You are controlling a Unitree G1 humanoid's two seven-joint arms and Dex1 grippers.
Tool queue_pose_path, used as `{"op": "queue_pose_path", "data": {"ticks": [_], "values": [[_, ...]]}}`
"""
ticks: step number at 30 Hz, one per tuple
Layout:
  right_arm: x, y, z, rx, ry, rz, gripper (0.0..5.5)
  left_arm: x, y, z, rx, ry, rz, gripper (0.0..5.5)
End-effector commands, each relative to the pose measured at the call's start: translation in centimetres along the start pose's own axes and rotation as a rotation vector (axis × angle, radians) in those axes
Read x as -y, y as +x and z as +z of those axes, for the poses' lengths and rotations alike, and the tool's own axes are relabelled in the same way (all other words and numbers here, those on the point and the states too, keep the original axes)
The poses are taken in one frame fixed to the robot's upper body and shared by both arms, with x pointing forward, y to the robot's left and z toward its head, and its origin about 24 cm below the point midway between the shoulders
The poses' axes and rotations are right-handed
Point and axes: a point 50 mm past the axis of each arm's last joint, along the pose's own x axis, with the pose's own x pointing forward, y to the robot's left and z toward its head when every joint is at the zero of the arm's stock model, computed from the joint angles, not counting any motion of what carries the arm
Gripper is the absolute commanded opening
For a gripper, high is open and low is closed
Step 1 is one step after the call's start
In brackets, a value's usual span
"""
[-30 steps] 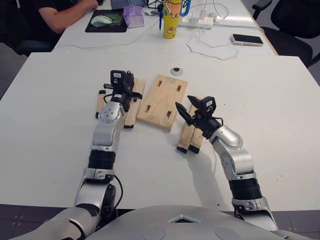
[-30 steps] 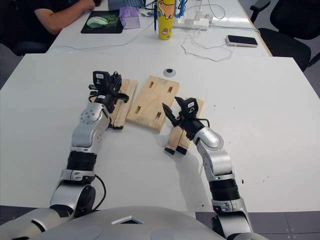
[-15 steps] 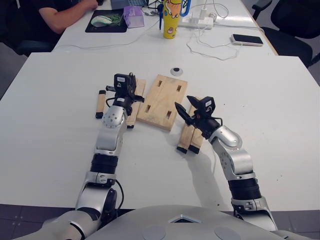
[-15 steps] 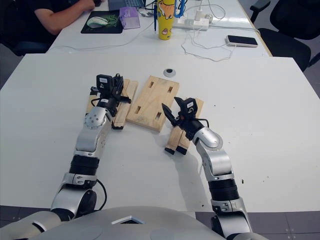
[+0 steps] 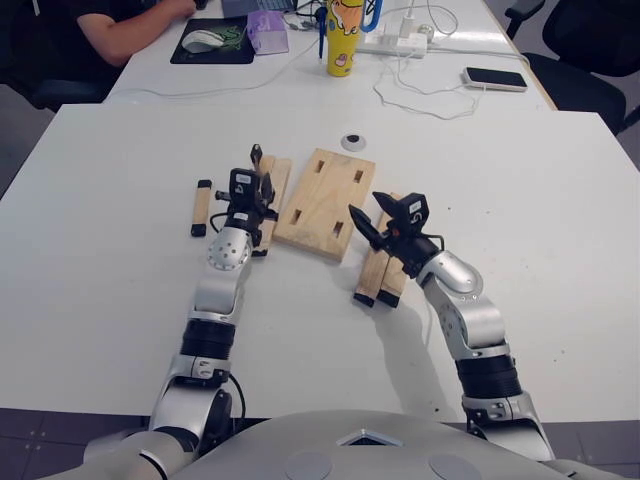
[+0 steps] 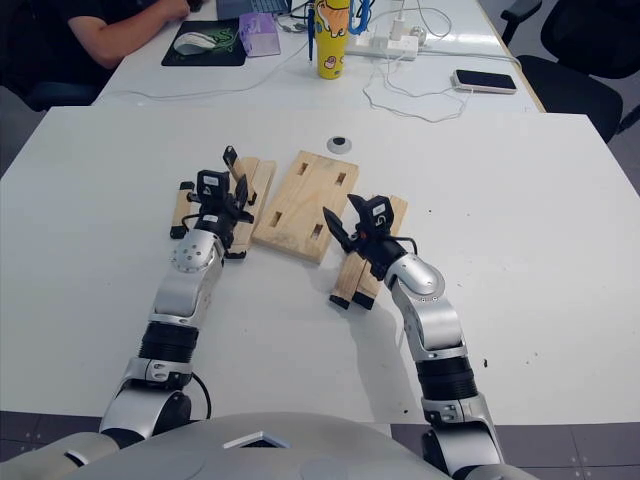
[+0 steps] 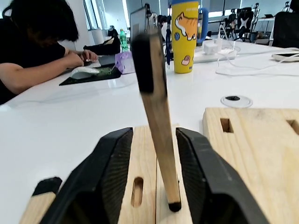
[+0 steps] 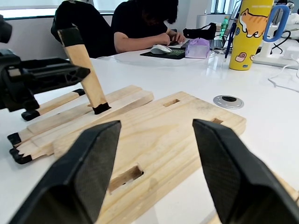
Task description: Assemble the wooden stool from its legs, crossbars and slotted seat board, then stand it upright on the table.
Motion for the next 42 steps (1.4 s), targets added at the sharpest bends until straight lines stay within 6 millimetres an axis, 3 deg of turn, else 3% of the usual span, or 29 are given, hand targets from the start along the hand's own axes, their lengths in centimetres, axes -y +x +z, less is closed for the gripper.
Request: {"op": "queue_pose_path", "data": {"ticks": [1, 6, 9, 14, 19, 21, 33, 36, 39, 42], "values": [[-0.1, 0.2, -0.1, -0.004, -0.003, 0.010, 2.86, -0.9, -0.5, 3.7, 0.143, 0.040, 0.014, 1.89], [-0.1, 0.0, -0.3, -0.006, 0.005, -0.008, 2.86, -2.8, -0.6, 9.6, 0.324, 0.025, 0.060, 1.89], [-0.4, 0.0, -0.5, -0.007, 0.009, -0.010, 2.86, -3.3, 1.1, 12.3, 0.353, -0.047, -0.012, 1.51], [-0.7, 0.3, -0.4, 0.004, 0.010, -0.010, 2.86, -4.0, 4.7, 10.9, 0.172, -0.163, -0.200, 0.75], [-0.7, 0.5, -0.3, 0.013, 0.010, -0.012, 2.86, -5.2, 6.0, 8.4, 0.071, -0.274, -0.249, 0.06], [-0.8, 0.5, -0.3, 0.013, 0.010, -0.007, 2.86, -5.4, 6.1, 8.2, 0.068, -0.277, -0.254, 0.02], [-1.0, 0.8, -0.2, 0.016, 0.010, 0.000, 2.86, -4.2, 6.9, 12.1, 0.226, -0.186, -0.305, 0.02], [-1.1, 0.9, -0.2, 0.018, 0.008, 0.006, 2.86, -3.9, 7.1, 10.6, 0.160, -0.204, -0.303, 0.02], [-1.2, 1.0, -0.1, 0.019, 0.007, 0.007, 2.86, -2.9, 6.8, 5.5, -0.061, -0.219, -0.333, 0.02], [-1.3, 1.1, -0.1, 0.019, 0.004, 0.015, 2.86, -3.1, 5.3, 0.2, -0.225, -0.220, -0.283, 0.02]]}}
